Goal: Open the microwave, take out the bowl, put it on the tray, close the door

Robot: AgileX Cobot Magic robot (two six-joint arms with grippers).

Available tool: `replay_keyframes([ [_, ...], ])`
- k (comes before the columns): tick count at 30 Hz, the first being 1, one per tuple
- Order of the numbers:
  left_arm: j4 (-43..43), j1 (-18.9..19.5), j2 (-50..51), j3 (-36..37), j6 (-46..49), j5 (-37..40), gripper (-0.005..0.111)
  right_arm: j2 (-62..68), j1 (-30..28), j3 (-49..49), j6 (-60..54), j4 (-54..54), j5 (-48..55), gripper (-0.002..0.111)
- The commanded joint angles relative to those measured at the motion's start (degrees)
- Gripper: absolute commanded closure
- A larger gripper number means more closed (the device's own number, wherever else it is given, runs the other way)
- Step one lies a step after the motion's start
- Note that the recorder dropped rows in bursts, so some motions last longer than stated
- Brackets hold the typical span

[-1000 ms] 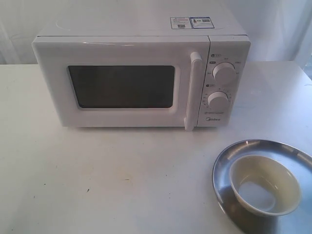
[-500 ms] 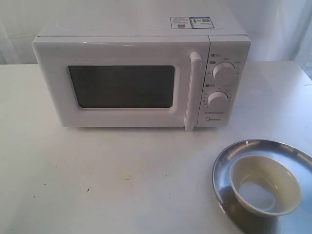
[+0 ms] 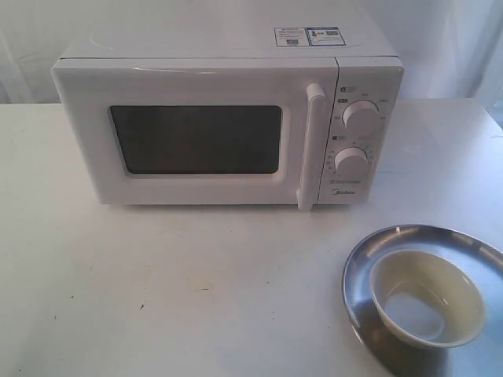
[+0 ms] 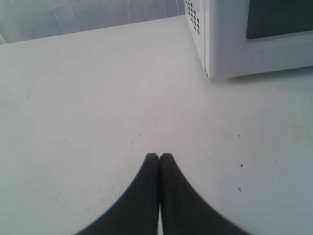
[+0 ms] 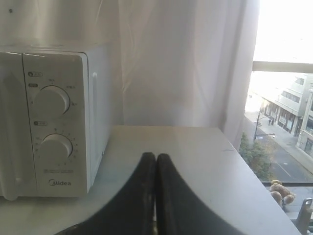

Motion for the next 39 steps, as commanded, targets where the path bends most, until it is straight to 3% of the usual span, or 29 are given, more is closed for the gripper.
replay_keyframes([
  [1,-0.2,0.0,-0.1,-0.1,-0.4,0.0,0.107,-0.2,-0.5,0.3,-0.6,0.1,3.1,0.108],
  [39,-0.2,0.0,-0.1,-0.1,-0.4,0.0,0.107,-0.2,-0.5,0.3,-0.6,0.2,3.5,0.108],
])
